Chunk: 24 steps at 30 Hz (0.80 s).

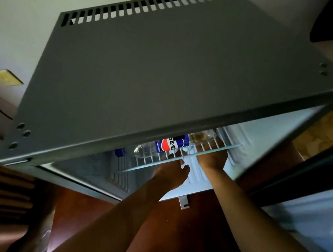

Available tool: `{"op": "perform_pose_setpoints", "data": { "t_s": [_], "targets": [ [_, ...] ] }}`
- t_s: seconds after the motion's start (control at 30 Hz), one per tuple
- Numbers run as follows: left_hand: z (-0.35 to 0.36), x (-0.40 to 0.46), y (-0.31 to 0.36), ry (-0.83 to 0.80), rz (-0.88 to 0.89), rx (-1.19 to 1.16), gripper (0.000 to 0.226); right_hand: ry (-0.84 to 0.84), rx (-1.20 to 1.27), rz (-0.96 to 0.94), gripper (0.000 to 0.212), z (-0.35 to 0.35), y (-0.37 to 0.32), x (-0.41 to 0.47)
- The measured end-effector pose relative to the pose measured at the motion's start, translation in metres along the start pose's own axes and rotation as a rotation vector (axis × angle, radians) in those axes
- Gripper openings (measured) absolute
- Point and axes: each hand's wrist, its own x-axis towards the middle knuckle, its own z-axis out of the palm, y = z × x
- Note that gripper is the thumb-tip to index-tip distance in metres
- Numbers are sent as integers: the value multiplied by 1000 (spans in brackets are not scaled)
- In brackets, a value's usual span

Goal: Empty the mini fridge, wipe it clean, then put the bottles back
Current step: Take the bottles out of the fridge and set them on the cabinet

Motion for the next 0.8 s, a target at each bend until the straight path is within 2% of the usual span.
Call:
{"op": "perform_pose_setpoints", "data": {
  "t_s": [0.1,0.17,0.23,0.4,0.63,0.8],
  "targets": [
    [1,-9,4,30,25,9,38,46,-8,44,25,-9,-5,-16],
    [1,-16,6,54,45,44,38,48,-28,-21,37,-16,-5,-30],
    [3,-25,7,69,64,50,38,45,4,-57,39,-21,-2,-41],
    [13,-48,4,70,90,59,40,63,-26,-105,21,-33,1,-68],
    [30,-82,-12,57,86,84,43,-7,-54,-102,22,-49,6,-108],
    [36,-105,-27,77,34,64,45,-78,21,-131,19,-51,-1,-141]
  ]
}}
